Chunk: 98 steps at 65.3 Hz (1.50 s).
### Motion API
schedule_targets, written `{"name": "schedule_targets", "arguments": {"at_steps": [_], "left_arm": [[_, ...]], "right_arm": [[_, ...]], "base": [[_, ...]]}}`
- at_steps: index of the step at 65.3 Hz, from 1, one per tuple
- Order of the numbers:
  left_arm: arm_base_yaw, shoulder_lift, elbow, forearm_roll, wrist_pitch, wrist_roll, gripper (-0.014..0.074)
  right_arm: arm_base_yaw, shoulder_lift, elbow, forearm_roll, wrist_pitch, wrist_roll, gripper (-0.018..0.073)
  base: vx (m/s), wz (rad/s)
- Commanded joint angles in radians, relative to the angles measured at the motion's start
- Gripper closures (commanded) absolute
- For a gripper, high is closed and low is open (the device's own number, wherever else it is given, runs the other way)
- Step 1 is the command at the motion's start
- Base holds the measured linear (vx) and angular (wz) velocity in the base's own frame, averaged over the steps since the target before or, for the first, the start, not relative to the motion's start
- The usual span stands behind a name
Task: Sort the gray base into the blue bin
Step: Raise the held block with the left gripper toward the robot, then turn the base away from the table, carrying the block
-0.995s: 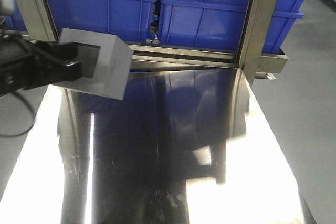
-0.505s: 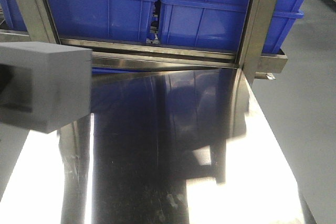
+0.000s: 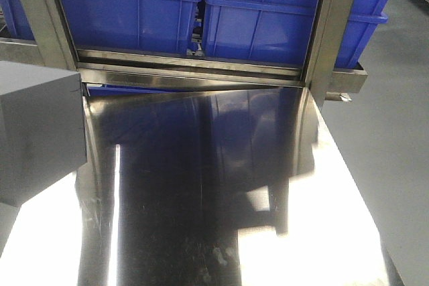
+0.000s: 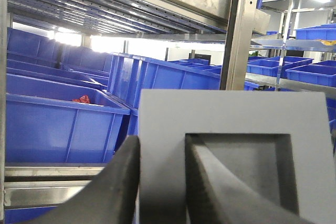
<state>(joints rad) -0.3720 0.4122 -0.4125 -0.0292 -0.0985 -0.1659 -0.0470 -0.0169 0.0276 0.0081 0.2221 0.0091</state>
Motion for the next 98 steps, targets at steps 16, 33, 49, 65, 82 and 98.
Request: {"name": "schedule_targets", "arguments": {"at_steps": [16, 33, 49, 65, 82, 98], "left_arm": [[-0.005, 0.003, -0.028, -0.006, -0.105, -0.004, 0.0576], [-0.005, 0.003, -0.028, -0.006, -0.105, -0.004, 0.0576], [-0.005, 0.003, -0.028, -0.006, -0.105, -0.004, 0.0576], [-0.005, 0.003, -0.028, -0.006, -0.105, -0.004, 0.0576], [-0.005, 0.003, -0.028, -0.006, -0.105, -0.004, 0.0576], [-0.005, 0.003, -0.028, -0.006, -0.105, -0.004, 0.0576]], "right_arm": [[0.0, 0.001, 0.001, -0.008, -0.075, -0.009, 0.0564], [0.0, 0.001, 0.001, -0.008, -0.075, -0.009, 0.0564], [0.0, 0.001, 0.001, -0.008, -0.075, -0.009, 0.0564], [0.0, 0.001, 0.001, -0.008, -0.075, -0.009, 0.0564], [0.0, 0.001, 0.001, -0.008, -0.075, -0.009, 0.0564], [0.0, 0.001, 0.001, -0.008, -0.075, -0.009, 0.0564]], "base": [[0.0, 0.0], [0.0, 0.0], [0.0, 0.0], [0.0, -0.02], [-0.03, -0.13], [-0.08, -0.33]]}}
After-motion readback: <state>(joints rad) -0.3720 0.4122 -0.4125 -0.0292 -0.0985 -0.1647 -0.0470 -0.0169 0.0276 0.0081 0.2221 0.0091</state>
